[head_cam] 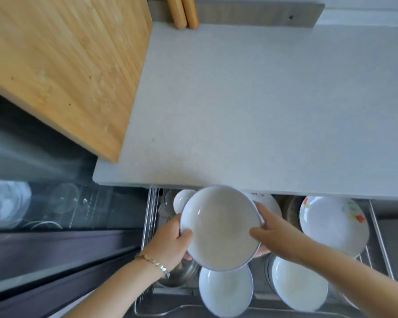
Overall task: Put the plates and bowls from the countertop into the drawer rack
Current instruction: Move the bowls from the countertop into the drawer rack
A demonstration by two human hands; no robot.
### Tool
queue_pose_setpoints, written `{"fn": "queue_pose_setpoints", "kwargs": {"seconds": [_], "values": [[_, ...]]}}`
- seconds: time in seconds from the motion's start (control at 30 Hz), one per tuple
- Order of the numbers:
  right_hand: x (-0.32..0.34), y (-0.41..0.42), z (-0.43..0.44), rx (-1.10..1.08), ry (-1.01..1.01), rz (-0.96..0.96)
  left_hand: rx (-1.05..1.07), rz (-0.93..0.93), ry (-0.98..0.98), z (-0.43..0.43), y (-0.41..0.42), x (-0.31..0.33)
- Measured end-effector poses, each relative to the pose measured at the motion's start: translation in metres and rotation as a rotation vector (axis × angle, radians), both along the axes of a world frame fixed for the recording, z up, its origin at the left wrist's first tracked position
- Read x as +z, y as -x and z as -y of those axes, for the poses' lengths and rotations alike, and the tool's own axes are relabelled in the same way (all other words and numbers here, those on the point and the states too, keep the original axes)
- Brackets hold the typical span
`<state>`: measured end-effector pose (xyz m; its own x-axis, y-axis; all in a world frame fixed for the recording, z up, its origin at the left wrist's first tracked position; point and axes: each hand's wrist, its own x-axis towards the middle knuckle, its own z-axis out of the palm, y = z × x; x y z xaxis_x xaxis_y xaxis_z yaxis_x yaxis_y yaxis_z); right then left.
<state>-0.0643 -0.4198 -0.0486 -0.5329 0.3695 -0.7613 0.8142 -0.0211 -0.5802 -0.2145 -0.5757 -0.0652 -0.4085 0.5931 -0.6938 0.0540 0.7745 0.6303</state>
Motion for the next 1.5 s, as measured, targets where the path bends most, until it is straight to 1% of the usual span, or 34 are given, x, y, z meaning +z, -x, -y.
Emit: {"fn": "queue_pose_setpoints", "kwargs": {"seconds": [0.23,0.43,0.53,0.63,0.8,0.9,1.0,1.07,1.23,1.37,1.5], "values": [[-0.076,0.007,0.073,0.088,0.04,0.137,0.228,0.086,0.235,0.062,-0.021,-0.07],[-0.125,0.038,0.087,0.264,-0.113,0.203,0.389,-0.053,0.442,0.082,-0.02,-0.119],[-0.144,0.054,0.09,0.338,-0.149,0.196,0.485,-0.068,0.488,0.085,-0.021,-0.137],[-0.158,0.064,0.097,0.419,-0.14,0.21,0.546,-0.064,0.523,0.094,-0.024,-0.147],[-0.173,0.07,0.115,0.428,-0.151,0.296,0.592,-0.038,0.583,0.105,-0.028,-0.163],[-0.178,0.069,0.124,0.377,-0.222,0.282,0.619,-0.028,0.593,0.103,-0.029,-0.165],[-0.182,0.066,0.131,0.328,-0.338,0.239,0.652,-0.024,0.575,0.104,-0.032,-0.17],[-0.182,0.064,0.133,0.302,-0.397,0.225,0.692,0.015,0.553,0.107,-0.033,-0.177],[-0.183,0.062,0.13,0.293,-0.398,0.222,0.816,0.107,0.477,0.101,-0.032,-0.174],[-0.184,0.06,0.126,0.377,-0.495,0.27,0.837,0.176,0.457,0.096,-0.033,-0.171],[-0.187,0.064,0.127,0.473,-0.501,0.274,0.82,0.265,0.467,0.097,-0.032,-0.176]]}}
